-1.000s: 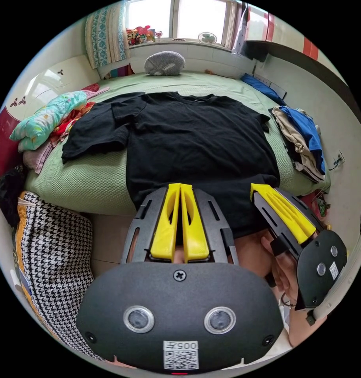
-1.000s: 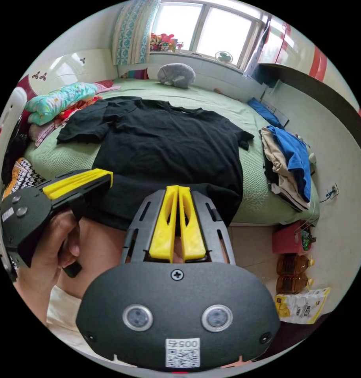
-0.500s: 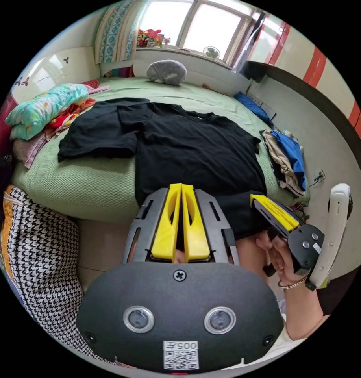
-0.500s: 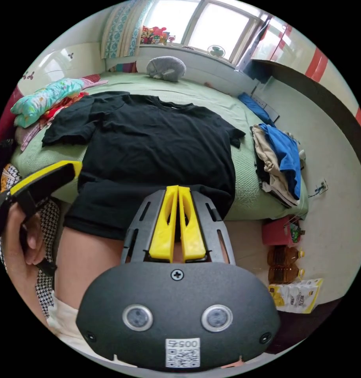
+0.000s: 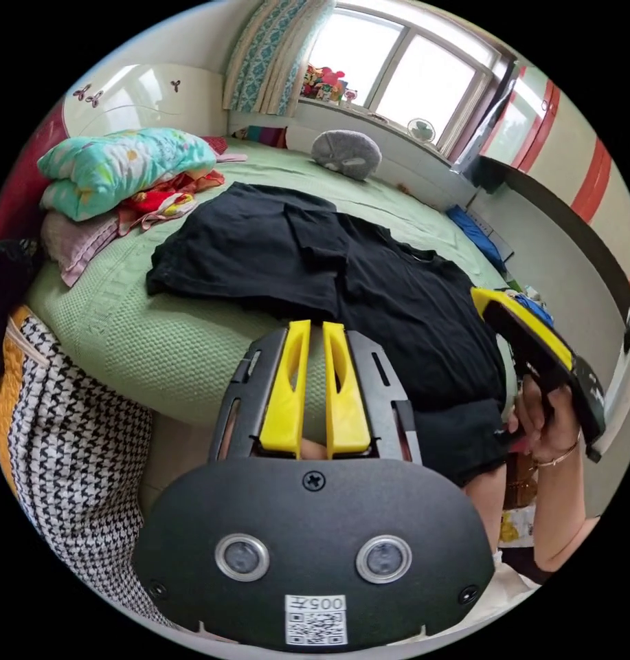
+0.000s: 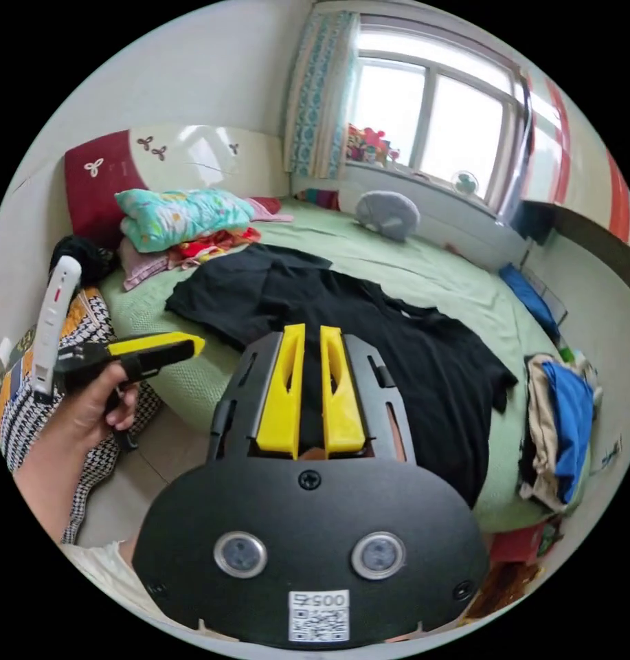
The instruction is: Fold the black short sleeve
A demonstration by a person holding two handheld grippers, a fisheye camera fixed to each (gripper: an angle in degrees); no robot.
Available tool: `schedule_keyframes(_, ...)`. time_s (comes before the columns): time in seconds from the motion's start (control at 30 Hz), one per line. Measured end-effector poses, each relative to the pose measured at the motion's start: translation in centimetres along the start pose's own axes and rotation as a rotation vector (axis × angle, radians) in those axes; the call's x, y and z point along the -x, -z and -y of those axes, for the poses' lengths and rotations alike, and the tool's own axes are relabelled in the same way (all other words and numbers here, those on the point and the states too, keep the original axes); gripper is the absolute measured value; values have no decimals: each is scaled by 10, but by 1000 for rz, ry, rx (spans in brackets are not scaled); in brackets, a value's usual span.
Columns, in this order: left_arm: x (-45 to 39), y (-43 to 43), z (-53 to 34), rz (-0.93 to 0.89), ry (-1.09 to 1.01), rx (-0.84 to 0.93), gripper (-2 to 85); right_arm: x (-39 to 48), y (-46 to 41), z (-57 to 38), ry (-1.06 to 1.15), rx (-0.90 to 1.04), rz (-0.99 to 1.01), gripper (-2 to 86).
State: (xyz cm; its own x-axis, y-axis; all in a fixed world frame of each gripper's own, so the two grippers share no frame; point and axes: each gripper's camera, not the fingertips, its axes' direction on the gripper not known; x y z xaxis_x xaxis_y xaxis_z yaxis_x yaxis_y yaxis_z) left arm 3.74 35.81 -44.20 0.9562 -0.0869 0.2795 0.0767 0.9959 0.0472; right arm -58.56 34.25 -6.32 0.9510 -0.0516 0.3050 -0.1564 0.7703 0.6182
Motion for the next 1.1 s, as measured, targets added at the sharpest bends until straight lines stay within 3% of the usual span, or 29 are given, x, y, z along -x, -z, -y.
schedule_keyframes(0.27, 29, -50, 69, -39, 17, 11, 86, -1, -88, 110, 96, 29, 109, 86)
schedule_keyframes(0.6, 48, -96, 113, -54, 36, 42, 87, -8, -227, 236, 96, 281, 160, 84)
schedule_keyframes(0.93, 51, -136, 136, -32, 45, 101, 64, -28, -316, 294, 41, 490, 81, 47)
schedule_keyframes(1.1, 54, -137, 144, -44, 56, 100, 23, -63, -314, 317, -35, 470, 103, -9)
